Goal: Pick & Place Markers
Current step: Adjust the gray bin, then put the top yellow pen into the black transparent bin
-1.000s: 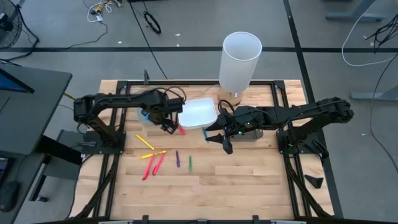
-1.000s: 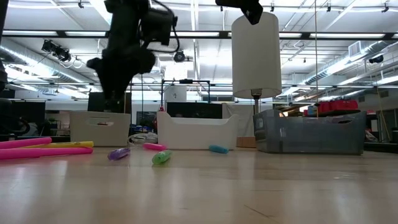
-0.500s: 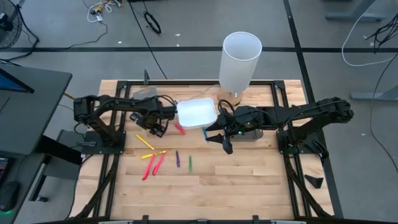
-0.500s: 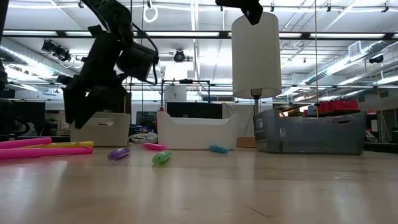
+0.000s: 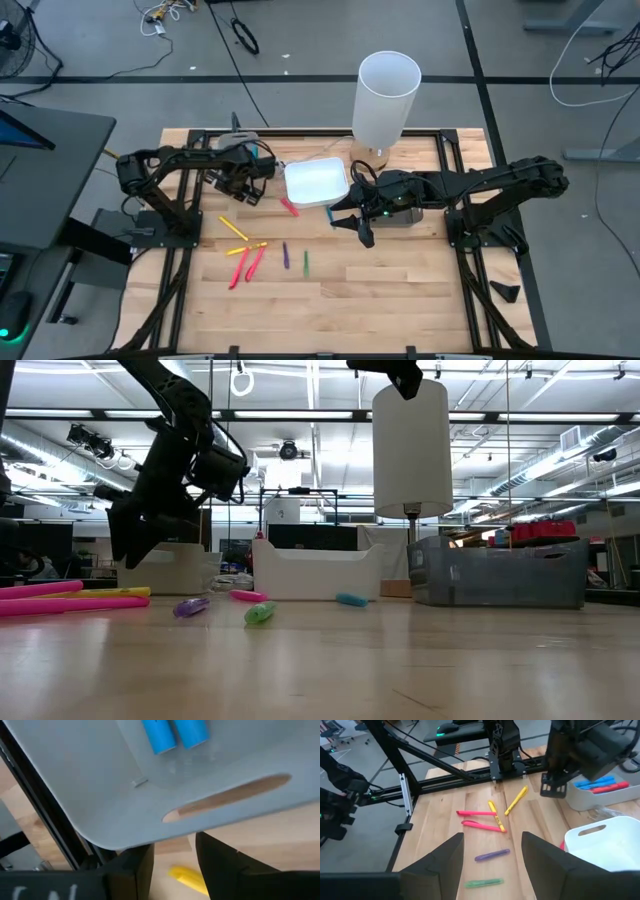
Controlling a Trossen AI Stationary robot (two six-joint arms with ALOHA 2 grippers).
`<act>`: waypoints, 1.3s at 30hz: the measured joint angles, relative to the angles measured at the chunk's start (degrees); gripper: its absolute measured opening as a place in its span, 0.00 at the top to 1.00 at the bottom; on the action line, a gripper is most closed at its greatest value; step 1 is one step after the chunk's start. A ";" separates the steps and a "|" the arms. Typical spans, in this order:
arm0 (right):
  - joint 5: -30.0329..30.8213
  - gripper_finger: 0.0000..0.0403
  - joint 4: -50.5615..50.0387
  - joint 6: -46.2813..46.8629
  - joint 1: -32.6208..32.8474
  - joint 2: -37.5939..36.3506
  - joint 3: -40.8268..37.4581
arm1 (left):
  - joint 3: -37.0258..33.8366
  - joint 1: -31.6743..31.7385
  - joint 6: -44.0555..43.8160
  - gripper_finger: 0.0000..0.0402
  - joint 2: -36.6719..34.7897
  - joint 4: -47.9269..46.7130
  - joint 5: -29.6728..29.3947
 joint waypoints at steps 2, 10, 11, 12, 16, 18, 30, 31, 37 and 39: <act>-0.01 0.51 0.00 0.58 0.00 0.00 0.00 | 0.00 1.07 0.60 0.64 0.00 0.16 -0.02; -0.01 0.51 0.02 1.35 0.00 0.00 0.00 | 0.00 0.53 0.98 0.66 -0.34 -0.34 6.10; -0.01 0.51 0.02 1.09 -0.02 0.00 0.00 | 0.04 -0.14 0.76 0.65 -0.81 -0.58 7.34; -0.01 0.51 0.01 0.64 -0.02 0.00 0.00 | 0.07 -0.91 0.31 0.65 -1.49 -0.59 8.49; 0.00 0.51 0.02 0.17 -0.01 0.00 0.00 | 0.09 -4.80 -1.76 0.65 -5.26 -0.47 10.51; -0.01 0.51 0.02 0.14 -0.01 0.00 0.00 | 0.09 -6.78 -3.50 0.65 -7.80 -0.32 10.67; -0.01 0.51 0.07 0.29 -0.02 0.00 0.00 | 0.09 -19.30 -2.66 0.65 -21.03 8.55 16.84; -0.01 0.51 0.06 0.29 0.00 0.00 0.00 | 0.09 -20.51 -1.31 0.65 -21.94 10.30 17.03; -0.03 0.51 -0.14 0.99 -0.01 0.00 0.02 | 0.11 -26.48 4.61 0.65 -25.74 15.54 17.22; -0.02 0.51 -0.17 1.87 -0.01 0.00 0.02 | 0.15 -27.74 5.10 0.65 -26.07 15.86 17.18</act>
